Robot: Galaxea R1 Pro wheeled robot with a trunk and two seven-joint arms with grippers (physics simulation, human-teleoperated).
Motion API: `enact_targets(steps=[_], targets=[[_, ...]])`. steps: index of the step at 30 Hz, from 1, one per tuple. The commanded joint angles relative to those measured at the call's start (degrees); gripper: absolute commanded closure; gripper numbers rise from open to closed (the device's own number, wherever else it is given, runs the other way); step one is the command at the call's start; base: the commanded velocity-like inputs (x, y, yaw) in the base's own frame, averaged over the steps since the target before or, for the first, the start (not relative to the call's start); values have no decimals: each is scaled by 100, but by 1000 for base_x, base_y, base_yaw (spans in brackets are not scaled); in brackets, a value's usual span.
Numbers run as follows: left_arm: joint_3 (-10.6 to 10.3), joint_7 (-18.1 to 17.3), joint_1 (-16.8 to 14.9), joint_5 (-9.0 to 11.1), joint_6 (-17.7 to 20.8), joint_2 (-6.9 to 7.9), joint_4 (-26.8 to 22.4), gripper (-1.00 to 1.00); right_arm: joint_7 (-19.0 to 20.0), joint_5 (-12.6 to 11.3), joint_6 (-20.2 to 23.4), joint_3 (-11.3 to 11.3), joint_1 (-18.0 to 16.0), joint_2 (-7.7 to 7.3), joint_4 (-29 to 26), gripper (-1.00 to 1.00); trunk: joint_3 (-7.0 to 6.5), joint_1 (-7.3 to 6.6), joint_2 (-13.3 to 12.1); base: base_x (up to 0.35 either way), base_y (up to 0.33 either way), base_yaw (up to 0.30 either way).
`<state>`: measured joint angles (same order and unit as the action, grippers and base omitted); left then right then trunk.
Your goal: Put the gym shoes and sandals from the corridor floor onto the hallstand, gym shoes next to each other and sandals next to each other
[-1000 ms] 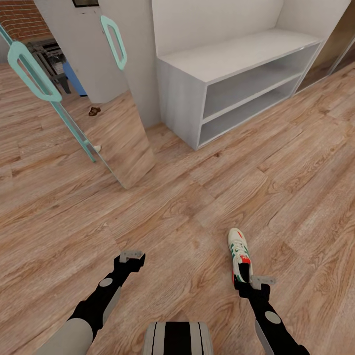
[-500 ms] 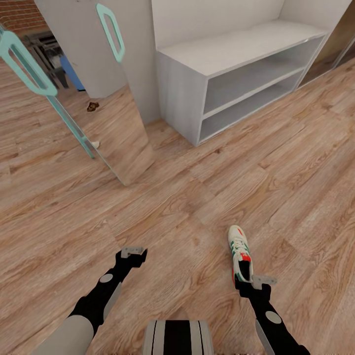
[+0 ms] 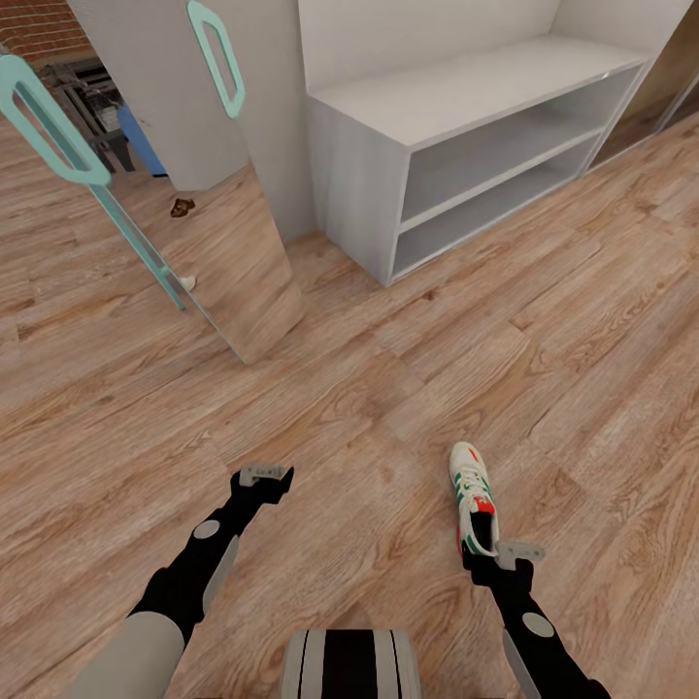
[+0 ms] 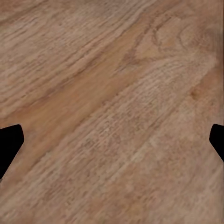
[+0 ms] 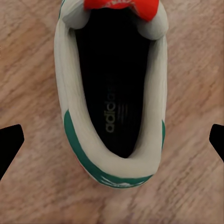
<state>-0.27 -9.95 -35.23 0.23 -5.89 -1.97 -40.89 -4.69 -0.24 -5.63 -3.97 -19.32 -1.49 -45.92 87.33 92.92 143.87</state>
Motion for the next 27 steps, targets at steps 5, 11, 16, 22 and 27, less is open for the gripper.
enact_targets(steps=[5,11,16,22,27], targets=[[1,-21,-2,-4,-13,3,-82,-100,-18,-3,-17,9,-2,-1,4,-100,47,4,4,0,0,0],[-4,-17,4,-28,-12,9,-169,-100,-18,-3,-17,3,-2,-1,4,-100,198,20,12,0,0,0],[-10,-16,26,-36,-10,15,-242,-100,-21,-3,-17,2,-2,-1,4,-100,302,28,16,0,0,0],[-14,-15,51,-46,-12,13,-285,-100,-23,-3,-17,2,-2,-1,4,-100,328,28,16,0,0,0],[-13,-14,58,-48,-15,13,-307,-100,-23,-3,-17,8,-2,-1,4,-100,332,28,16,0,0,0]])
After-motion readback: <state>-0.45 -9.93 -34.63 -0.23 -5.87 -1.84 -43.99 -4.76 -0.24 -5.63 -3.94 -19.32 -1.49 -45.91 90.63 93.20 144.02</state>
